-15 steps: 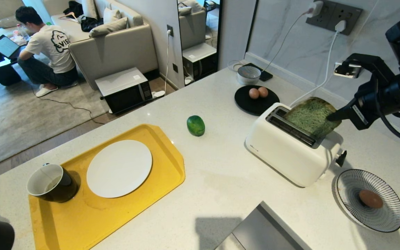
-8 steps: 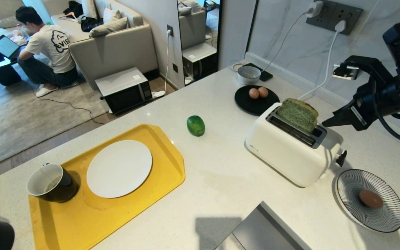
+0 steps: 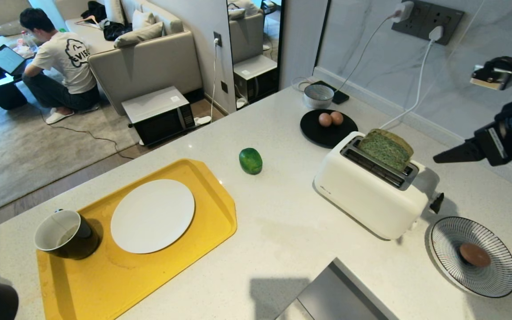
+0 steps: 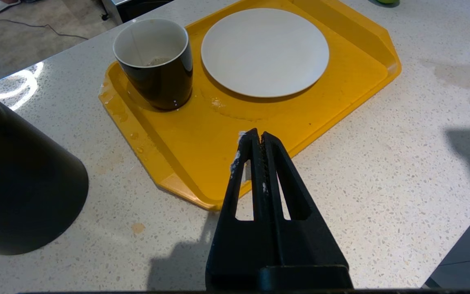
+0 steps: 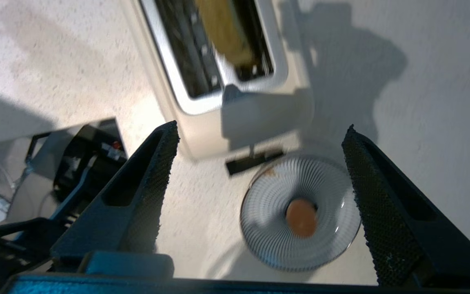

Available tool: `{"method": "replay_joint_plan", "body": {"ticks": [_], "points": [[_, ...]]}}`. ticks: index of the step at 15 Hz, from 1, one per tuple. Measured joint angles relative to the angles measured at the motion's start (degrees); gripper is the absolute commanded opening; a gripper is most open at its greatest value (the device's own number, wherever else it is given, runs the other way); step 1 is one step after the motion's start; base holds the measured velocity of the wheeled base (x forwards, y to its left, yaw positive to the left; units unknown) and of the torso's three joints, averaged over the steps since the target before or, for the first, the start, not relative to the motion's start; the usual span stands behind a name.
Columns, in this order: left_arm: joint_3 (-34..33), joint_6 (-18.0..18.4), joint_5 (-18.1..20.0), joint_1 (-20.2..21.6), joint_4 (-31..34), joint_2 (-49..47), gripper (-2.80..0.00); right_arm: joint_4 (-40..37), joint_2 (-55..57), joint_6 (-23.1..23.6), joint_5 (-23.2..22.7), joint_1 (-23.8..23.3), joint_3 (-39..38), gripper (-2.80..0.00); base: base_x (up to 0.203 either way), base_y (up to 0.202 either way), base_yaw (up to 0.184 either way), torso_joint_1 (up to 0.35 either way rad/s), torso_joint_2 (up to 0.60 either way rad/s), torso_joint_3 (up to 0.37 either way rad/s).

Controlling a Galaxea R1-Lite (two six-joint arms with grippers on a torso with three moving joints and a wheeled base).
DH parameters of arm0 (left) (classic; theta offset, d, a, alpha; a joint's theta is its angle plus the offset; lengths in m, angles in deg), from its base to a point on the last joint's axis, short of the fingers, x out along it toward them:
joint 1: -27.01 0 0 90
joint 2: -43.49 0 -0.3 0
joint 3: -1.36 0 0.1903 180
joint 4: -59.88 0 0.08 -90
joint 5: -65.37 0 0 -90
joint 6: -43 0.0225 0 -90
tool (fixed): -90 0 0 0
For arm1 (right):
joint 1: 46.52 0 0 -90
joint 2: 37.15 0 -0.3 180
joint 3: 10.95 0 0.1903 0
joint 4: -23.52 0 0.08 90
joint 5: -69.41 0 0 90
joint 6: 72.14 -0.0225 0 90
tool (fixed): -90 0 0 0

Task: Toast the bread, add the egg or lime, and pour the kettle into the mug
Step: Use a bread toaster

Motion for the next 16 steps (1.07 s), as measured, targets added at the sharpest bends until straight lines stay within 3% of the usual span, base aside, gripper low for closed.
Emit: {"method": "replay_joint_plan", "body": {"ticks": [1,5,7,10,16], "points": [[0.0,0.0,0.0,0.0,0.0,0.0,-2.8,0.0,-3.2,-0.6,-0.1,-1.0,-4.4,-2.8,0.0,0.0,0.0,0.0,0.0,0.0],[0.0,0.0,0.0,0.0,0.0,0.0,-2.8,-0.1,-15.3,-1.3,0.0,-7.1,-20.9,-2.8,0.0,0.0,0.0,0.0,0.0,0.0],[0.0,0.0,0.0,0.0,0.0,0.0,-2.8,-1.2,-18.7,-2.9,0.6,-8.4,-24.4,-2.8,0.0,0.0,0.0,0.0,0.0,0.0],[0.0,0.0,0.0,0.0,0.0,0.0,-2.8,-6.2,-20.3,-3.8,1.9,-8.5,-25.5,-2.8,0.0,0.0,0.0,0.0,0.0,0.0],[0.0,0.0,0.0,0.0,0.0,0.0,-2.8,-5.7,-15.4,-2.9,4.3,-8.4,-23.7,-2.8,0.0,0.0,0.0,0.0,0.0,0.0]]}}
